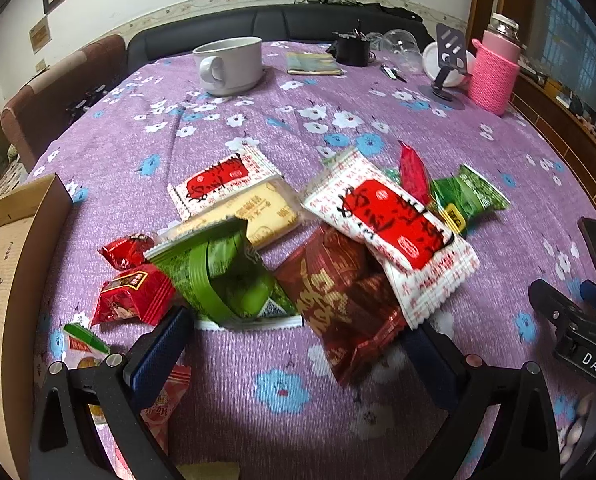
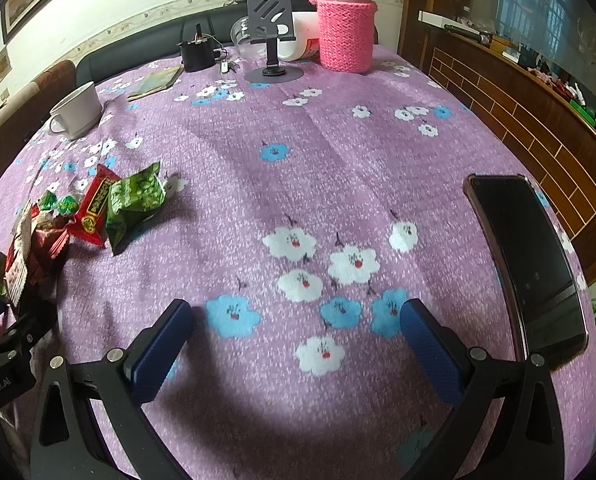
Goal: Organize snacks
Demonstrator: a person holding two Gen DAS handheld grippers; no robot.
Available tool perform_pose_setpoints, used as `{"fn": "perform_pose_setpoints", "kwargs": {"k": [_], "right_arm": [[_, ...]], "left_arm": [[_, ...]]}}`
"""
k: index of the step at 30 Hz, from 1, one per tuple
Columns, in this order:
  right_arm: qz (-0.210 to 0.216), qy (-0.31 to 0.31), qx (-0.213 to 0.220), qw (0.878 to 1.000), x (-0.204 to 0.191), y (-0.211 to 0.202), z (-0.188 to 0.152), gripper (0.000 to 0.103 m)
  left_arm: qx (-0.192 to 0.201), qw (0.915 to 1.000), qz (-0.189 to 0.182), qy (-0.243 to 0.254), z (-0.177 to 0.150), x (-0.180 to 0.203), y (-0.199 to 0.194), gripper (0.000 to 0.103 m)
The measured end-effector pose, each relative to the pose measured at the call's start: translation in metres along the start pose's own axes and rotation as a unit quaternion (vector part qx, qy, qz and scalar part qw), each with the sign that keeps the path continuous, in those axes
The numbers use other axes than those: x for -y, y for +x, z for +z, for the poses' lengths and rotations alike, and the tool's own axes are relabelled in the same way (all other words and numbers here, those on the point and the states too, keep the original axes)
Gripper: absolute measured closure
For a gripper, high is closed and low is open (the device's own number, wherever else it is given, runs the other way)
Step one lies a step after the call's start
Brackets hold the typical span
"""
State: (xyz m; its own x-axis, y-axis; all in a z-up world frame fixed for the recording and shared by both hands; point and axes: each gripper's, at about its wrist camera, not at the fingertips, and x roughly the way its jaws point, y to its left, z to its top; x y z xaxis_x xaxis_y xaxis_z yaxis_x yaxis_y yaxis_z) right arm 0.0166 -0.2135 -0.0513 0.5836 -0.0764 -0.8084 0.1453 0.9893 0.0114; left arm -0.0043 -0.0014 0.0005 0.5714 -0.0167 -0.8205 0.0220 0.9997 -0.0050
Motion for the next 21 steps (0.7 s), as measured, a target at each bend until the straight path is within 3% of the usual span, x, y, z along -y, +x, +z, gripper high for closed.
{"fn": "perform_pose_setpoints", "kwargs": {"k": [7,12,18,21], "right_arm": [[0.003,-0.005,-0.017,1.0,0.001,-0.002,-0.001,0.0],[0.003,-0.004,-0.014,1.0,0.001,-0.001,0.0,0.0],[0.003,-0.003,-0.014,1.0,0.001,0.0,0.0,0.0],[0.002,-0.004,-0.015,1.0,0.001,0.0,0.0,0.0]], "left_arm": [[-0.01,0.9996,-0.012,0.023,-0.009,0.004,-0.007,0.0],[-0.019,0.9985,-0.042,0.03,-0.017,0.005,-0.021,0.001],[0.064,0.992,-0.109,0.002,-0.029,-0.02,-0.093,0.001],[0.062,0.9889,-0.135,-0.004,-0.033,-0.042,-0.117,0.002]]}}
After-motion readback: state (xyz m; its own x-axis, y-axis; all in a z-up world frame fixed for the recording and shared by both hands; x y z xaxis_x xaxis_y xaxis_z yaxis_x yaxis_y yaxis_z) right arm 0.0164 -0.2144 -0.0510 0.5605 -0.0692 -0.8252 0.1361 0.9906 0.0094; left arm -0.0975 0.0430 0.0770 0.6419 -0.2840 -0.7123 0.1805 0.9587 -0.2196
